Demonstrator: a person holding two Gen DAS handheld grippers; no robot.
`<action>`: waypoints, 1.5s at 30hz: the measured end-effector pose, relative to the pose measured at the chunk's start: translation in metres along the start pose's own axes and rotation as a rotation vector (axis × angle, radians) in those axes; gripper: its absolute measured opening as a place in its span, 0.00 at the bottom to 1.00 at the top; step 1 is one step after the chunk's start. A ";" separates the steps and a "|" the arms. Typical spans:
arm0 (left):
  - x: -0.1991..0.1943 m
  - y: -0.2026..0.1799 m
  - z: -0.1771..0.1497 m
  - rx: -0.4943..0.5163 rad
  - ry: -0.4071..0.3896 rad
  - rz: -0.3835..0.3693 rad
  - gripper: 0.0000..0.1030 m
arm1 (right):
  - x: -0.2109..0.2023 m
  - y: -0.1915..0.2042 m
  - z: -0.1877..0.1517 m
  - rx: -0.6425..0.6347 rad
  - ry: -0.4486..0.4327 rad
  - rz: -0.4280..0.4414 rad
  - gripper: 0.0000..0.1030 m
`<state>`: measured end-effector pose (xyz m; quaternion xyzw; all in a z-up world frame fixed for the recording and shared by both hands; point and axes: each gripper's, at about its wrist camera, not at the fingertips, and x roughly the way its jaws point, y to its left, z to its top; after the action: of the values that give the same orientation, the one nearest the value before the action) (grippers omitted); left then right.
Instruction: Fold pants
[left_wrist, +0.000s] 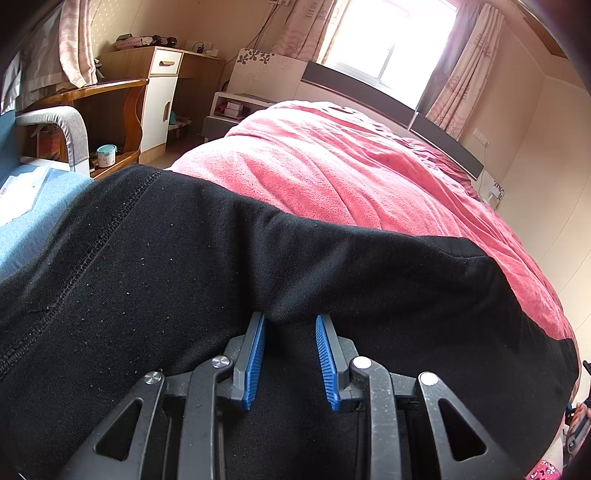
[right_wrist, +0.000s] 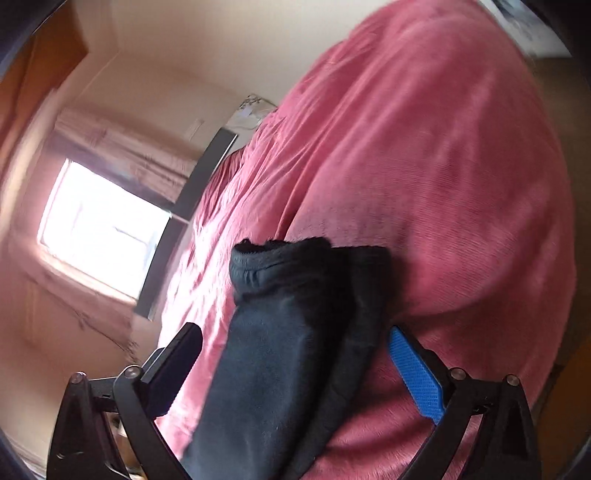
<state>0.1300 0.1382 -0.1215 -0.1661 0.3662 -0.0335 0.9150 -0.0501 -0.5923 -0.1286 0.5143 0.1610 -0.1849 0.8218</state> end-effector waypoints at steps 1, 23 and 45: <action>0.000 0.000 0.000 0.000 0.000 0.000 0.27 | 0.004 0.002 0.000 -0.011 0.010 -0.017 0.97; 0.002 -0.002 -0.001 0.011 -0.006 0.009 0.28 | -0.008 0.058 0.000 -0.148 0.014 -0.061 0.17; -0.020 0.000 0.006 -0.031 -0.054 -0.014 0.28 | -0.035 0.258 -0.165 -0.914 0.034 0.154 0.17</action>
<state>0.1198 0.1432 -0.1038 -0.1838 0.3405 -0.0298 0.9216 0.0280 -0.3342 0.0212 0.1125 0.2010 -0.0248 0.9728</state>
